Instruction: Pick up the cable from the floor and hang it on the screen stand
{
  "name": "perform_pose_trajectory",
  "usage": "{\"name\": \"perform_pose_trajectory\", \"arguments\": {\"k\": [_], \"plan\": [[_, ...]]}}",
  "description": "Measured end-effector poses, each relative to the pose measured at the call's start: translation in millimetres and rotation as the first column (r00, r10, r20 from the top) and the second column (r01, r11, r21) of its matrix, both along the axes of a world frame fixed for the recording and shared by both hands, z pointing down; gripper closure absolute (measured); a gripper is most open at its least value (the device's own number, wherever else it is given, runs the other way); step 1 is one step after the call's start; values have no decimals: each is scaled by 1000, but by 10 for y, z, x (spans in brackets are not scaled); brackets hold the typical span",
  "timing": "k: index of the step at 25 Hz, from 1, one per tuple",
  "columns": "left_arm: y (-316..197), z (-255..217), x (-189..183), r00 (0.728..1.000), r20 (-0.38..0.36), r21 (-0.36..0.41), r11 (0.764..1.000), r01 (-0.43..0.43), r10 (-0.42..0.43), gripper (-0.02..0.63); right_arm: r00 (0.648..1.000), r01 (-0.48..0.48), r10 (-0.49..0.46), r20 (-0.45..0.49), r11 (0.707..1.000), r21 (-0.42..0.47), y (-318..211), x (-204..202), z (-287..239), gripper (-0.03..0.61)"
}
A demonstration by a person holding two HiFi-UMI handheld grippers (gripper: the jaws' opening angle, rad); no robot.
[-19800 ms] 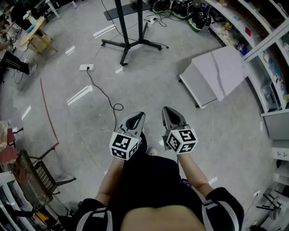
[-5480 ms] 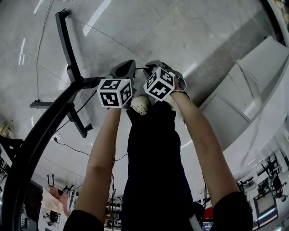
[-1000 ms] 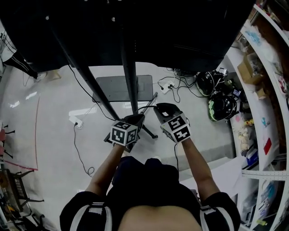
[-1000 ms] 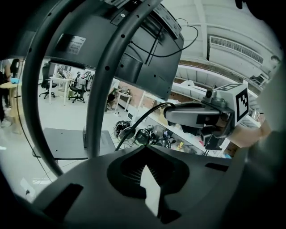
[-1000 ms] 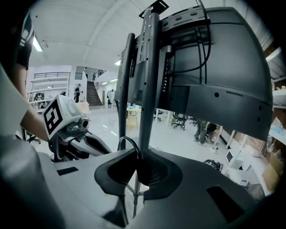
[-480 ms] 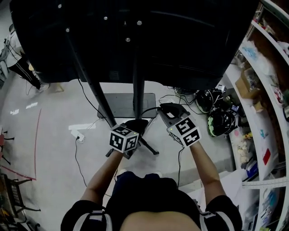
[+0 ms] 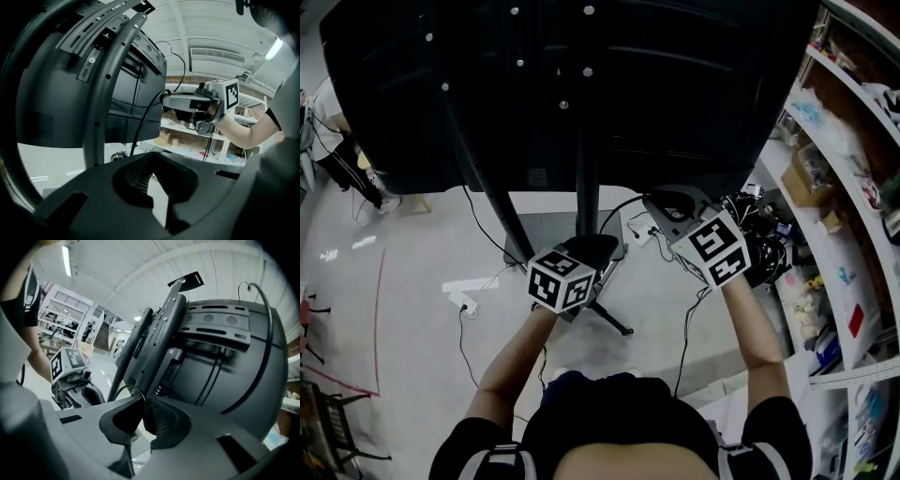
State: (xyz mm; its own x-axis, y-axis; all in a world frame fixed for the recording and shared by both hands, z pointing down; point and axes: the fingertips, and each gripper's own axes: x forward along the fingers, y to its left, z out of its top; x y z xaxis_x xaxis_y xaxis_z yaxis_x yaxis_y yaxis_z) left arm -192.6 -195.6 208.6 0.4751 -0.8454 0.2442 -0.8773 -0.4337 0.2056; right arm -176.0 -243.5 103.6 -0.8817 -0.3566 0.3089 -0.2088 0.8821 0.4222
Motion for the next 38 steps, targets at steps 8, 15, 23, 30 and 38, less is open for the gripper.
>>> {"name": "perform_pose_trajectory", "arguments": {"k": [8, 15, 23, 30, 38], "plan": [[-163, -409, 151, 993, 58, 76, 992, -102, 98, 611, 998, -57, 53, 27, 983, 172, -29, 223, -896, 518], [-340, -692, 409, 981, 117, 144, 975, -171, 155, 611, 992, -129, 128, 24, 940, 317, -179, 378, -1549, 518], [-661, -814, 765, 964, 155, 176, 954, -244, 219, 611, 958, -247, 284, -34, 880, 405, -644, 769, -1879, 518], [-1015, -777, 1009, 955, 176, 166, 949, -268, 239, 611, 924, -285, 364, -118, 860, 424, -1045, 963, -1905, 518], [-1337, -734, 1136, 956, 157, 156, 949, -273, 249, 611, 887, -320, 428, -173, 841, 435, -1492, 1042, -1911, 518]]}}
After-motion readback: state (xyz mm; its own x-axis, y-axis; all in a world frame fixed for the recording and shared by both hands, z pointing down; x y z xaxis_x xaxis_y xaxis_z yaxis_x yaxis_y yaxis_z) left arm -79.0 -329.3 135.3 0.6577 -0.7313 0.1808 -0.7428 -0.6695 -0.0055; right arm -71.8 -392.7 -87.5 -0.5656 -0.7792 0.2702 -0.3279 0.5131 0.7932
